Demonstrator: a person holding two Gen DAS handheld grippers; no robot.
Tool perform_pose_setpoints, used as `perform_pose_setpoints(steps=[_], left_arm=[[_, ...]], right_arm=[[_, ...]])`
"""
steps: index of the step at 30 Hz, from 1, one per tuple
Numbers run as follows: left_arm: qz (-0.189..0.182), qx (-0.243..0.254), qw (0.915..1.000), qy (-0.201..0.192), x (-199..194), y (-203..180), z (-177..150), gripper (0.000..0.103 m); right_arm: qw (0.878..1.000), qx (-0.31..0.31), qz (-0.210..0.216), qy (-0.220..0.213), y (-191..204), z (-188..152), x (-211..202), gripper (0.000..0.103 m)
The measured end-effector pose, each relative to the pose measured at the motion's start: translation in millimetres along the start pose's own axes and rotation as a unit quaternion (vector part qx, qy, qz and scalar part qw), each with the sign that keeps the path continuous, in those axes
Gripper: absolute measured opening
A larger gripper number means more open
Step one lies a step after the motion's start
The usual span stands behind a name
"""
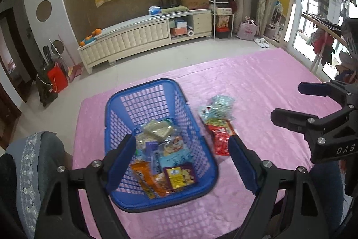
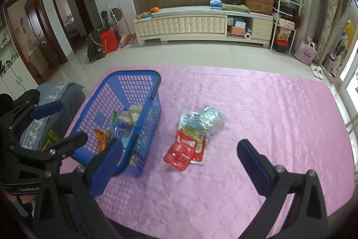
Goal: Organize snacks
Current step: 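Open the left tool to release the blue tube into the basket, then move the left tool down onto the red konjac snack packs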
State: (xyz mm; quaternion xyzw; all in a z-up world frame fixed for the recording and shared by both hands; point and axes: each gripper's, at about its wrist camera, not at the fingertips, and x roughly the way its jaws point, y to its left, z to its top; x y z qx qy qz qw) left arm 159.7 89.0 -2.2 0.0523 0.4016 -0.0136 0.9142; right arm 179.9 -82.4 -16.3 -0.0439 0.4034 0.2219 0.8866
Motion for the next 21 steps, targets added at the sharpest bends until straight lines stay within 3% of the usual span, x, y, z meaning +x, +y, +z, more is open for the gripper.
perform_pose_setpoints(steps=[11,21], left_arm=[[-0.001,0.03,0.9995,0.008,11.8,-62.7,0.8,0.083],[-0.015,0.042,0.9985,0.032,46.5,-99.7,-1.1,0.083]], right_arm=[[1.0,0.009,-0.021,0.006,-39.3,-23.0,-15.9,0.103],[0.999,0.028,-0.031,0.016,-79.8,-42.4,-2.7,0.103]])
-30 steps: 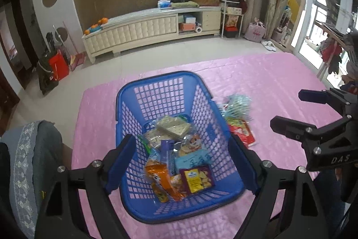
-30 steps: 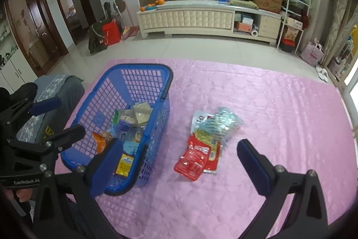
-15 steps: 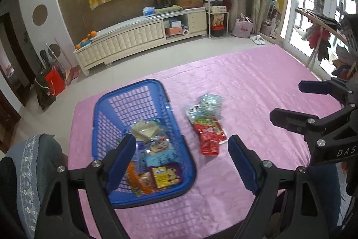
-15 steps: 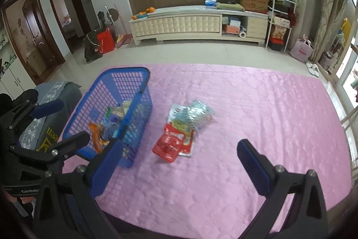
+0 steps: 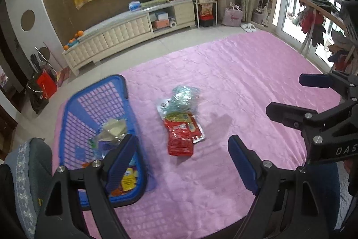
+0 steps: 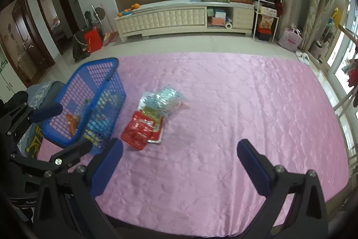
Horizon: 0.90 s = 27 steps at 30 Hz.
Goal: Organize snacks
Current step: 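Move the left tool down onto the red konjac snack packs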
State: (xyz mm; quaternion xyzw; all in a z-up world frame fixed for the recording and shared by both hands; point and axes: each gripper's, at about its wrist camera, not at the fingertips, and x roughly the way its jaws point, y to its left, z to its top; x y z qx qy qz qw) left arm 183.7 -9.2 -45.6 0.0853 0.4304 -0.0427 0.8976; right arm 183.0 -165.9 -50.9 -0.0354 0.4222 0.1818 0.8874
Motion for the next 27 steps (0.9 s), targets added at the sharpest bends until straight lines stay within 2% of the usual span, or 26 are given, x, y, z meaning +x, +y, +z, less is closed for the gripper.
perform_pose_setpoints(steps=[5,10,15,19,23,27], left_arm=[[0.016,0.001,0.9998,0.015,26.3,-10.0,1.5,0.083],[0.029,-0.004,0.9991,0.032,53.6,-16.3,3.8,0.082],[0.009,-0.009,0.9988,0.047,80.3,-17.8,7.0,0.069],[0.012,-0.013,0.9978,0.065,104.1,-16.3,6.8,0.068],[0.044,0.01,0.9964,0.072,122.9,-18.1,5.6,0.067],[0.036,0.005,0.9955,0.088,140.6,-14.4,7.0,0.067]], right_arm=[[1.0,-0.001,-0.018,0.004,-15.2,-6.2,15.3,0.103],[1.0,0.003,-0.017,0.022,-27.9,-9.2,38.5,0.103],[0.999,0.011,-0.017,0.04,-38.1,-9.1,63.1,0.103],[0.998,0.019,-0.009,0.055,-47.5,-9.3,84.8,0.103],[0.997,0.019,-0.004,0.071,-47.4,-11.5,102.6,0.103],[0.997,0.019,0.003,0.081,-47.9,-14.3,115.7,0.103]])
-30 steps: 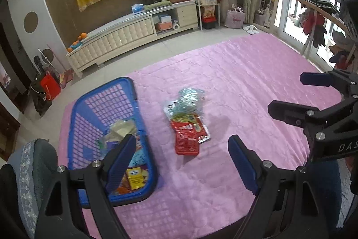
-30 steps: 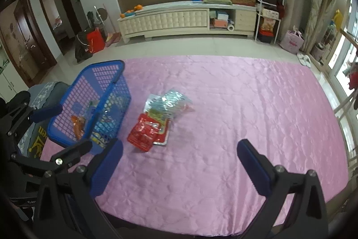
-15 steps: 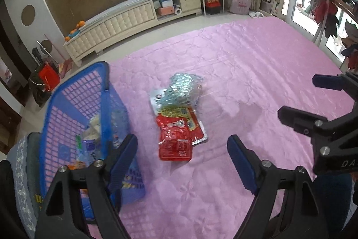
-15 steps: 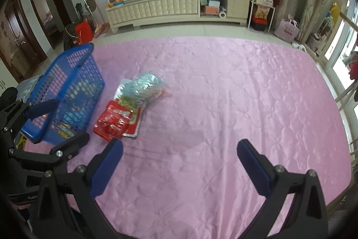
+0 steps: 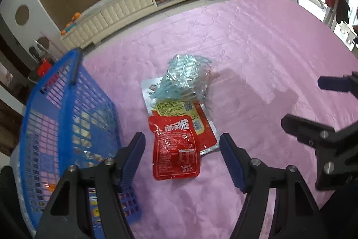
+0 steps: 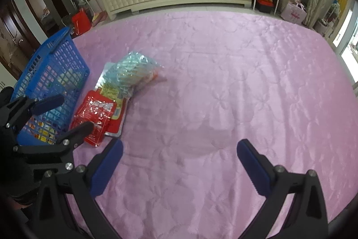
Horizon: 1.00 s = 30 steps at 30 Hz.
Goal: Organize snacks
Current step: 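Move the left tool down onto the red konjac snack packs, then close the left tool on a red snack pack and lift it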
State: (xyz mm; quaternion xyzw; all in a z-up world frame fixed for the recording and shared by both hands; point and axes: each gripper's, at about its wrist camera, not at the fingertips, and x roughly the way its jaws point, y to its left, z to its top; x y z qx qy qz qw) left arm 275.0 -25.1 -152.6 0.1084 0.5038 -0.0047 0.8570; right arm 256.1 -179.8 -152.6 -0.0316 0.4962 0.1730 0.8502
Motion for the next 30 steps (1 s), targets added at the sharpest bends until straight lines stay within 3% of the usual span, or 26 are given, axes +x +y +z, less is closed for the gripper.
perform_pose_setpoints(steps=[14,16,19,27,30], left_arm=[[-0.016,-0.032,0.9975,0.06,52.6,14.7,1.6,0.067],[-0.028,-0.045,0.996,0.073,60.5,20.9,-0.4,0.051],[-0.037,-0.052,0.9956,0.069,60.0,23.6,0.5,0.047],[-0.074,-0.061,0.9938,0.056,42.2,27.5,-8.5,0.013],[-0.083,-0.066,0.9932,0.047,32.0,26.4,-9.0,0.01]], right_arm=[[1.0,0.012,0.013,0.01,-9.3,1.5,20.7,0.103],[1.0,0.014,0.013,0.013,-9.3,-0.6,23.5,0.103],[1.0,0.019,0.014,0.016,-11.8,-2.7,25.4,0.103],[0.999,0.025,0.017,0.02,-12.2,-4.7,26.0,0.103],[0.999,0.028,0.014,0.02,-14.0,-6.3,23.5,0.103]])
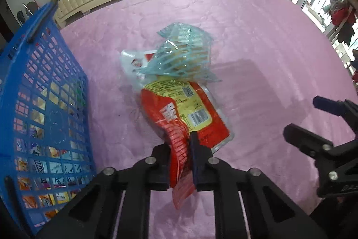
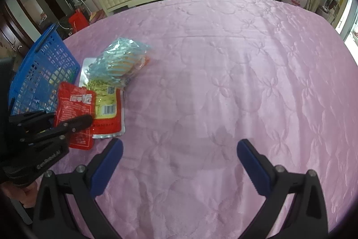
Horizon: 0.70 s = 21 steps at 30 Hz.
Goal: Organize snacks
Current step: 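Close the left tool on a red snack pack and lift it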
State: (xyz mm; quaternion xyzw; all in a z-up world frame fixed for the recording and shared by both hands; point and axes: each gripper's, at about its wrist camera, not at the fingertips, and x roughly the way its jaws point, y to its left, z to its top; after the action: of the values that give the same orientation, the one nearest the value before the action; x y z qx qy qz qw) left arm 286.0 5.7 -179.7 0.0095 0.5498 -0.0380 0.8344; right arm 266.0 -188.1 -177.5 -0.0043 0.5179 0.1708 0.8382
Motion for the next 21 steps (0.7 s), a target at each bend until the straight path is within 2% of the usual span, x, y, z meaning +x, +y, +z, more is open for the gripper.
perform_pose_setpoints(steps=[10,21], left_arm=[[-0.017,0.009,0.9991,-0.037,-37.5,-7.2,4.7,0.006],[-0.003,0.018,0.9974,-0.069,-73.7,-4.3,-9.4,0.009]], right_arm=[[1.0,0.0,-0.014,-0.014,-2.6,1.0,-21.0,0.103],[0.999,-0.008,-0.021,-0.033,4.8,0.1,-48.3,0.103]])
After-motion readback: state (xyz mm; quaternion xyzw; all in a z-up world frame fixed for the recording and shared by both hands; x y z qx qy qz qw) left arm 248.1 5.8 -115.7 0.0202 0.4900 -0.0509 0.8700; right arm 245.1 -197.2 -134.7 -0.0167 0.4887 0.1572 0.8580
